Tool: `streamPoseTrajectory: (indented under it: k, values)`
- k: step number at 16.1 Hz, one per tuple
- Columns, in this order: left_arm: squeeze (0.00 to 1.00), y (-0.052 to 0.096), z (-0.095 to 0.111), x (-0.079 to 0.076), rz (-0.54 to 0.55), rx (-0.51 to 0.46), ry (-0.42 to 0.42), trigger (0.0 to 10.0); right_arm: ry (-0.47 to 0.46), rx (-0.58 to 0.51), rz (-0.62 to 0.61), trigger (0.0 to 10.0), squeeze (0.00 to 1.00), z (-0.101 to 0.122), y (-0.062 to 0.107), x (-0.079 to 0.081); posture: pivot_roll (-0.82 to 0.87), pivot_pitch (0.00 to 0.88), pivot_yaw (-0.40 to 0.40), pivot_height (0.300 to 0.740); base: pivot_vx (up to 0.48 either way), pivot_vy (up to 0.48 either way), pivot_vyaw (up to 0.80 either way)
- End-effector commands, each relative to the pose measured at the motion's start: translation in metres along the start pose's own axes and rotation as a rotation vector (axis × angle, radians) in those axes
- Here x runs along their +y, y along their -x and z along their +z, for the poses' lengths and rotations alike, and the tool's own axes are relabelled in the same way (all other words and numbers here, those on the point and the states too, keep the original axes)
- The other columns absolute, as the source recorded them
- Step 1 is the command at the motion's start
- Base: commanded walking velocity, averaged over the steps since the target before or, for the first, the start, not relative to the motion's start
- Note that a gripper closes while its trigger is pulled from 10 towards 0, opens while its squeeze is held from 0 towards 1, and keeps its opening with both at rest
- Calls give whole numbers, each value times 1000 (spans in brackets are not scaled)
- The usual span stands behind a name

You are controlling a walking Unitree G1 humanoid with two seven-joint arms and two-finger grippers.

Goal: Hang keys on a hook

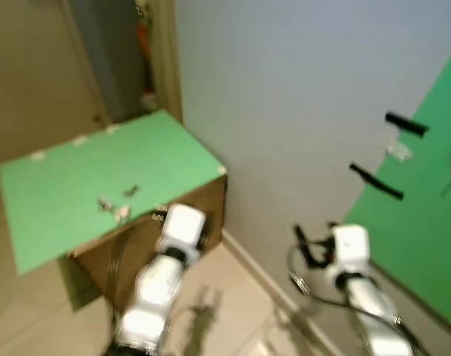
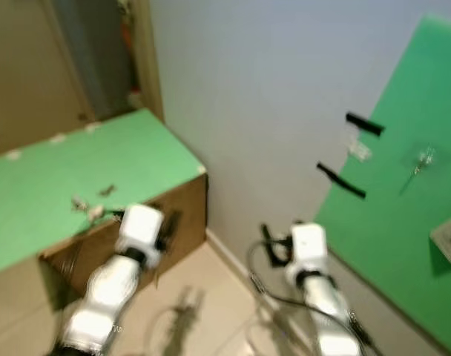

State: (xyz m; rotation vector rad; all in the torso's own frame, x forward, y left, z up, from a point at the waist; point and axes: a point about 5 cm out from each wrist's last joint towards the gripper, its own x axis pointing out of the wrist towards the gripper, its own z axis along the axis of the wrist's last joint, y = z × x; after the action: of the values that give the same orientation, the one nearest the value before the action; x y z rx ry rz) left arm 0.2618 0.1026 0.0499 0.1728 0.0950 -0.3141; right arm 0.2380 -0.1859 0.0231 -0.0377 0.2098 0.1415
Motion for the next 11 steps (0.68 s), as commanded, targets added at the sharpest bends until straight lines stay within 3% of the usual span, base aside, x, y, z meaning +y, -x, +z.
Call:
streamPoseTrajectory:
  k: [1,4,7,11]
  values:
    - [0,1,0,9,26,-3,-24,10000,-12,-5,26,10000,0,2,-4,6,-94,0,-36,740,0,0,488]
    - [0,-1,0,9,29,-28,-77,10000,-15,-5,28,10000,0,2,-4,4,-100,0,-41,740,0,0,494]
    - [0,-5,-1,6,13,-12,-9,10000,-10,-13,32,10000,0,3,-1,5,-118,0,-34,740,0,0,494]
    - [0,-7,-2,-1,-17,0,-50,10000,-15,-18,21,10000,0,3,-3,6,-124,0,-13,740,0,0,494]
